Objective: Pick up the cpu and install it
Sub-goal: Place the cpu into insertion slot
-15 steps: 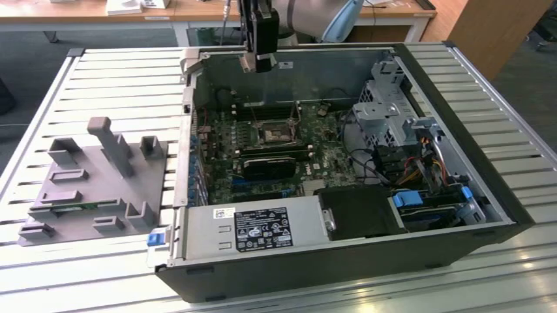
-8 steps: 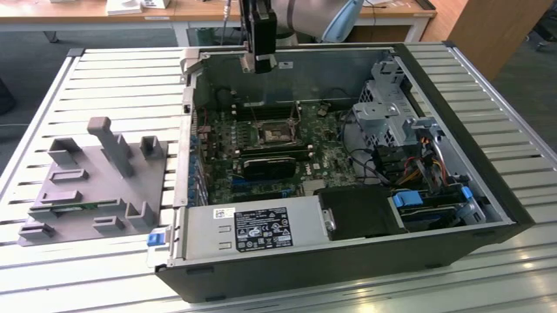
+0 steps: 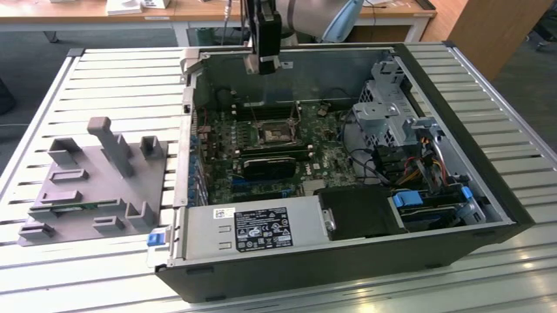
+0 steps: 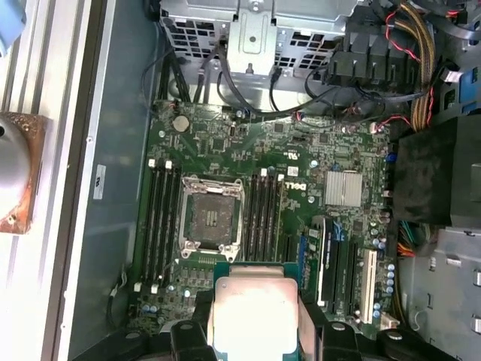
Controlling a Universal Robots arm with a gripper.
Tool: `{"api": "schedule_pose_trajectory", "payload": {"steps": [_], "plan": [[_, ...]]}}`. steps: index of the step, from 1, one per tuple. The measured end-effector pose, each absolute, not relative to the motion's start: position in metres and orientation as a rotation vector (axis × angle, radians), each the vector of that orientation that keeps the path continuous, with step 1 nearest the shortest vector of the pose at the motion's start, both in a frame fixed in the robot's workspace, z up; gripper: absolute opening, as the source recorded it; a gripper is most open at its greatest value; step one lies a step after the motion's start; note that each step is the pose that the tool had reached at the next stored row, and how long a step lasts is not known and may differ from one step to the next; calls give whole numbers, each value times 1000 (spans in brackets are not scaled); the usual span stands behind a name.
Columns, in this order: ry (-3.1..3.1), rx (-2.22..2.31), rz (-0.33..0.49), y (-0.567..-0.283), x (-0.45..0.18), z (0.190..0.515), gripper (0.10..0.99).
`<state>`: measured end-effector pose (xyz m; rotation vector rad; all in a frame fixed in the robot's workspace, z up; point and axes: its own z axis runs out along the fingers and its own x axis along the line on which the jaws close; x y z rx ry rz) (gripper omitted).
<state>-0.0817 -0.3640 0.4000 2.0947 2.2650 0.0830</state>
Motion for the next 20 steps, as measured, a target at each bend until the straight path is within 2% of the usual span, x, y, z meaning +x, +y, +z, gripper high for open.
{"api": "schedule_pose_trajectory", "payload": {"steps": [20], "plan": [[2266, 2096, 85, -364, -81, 387, 533]]}}
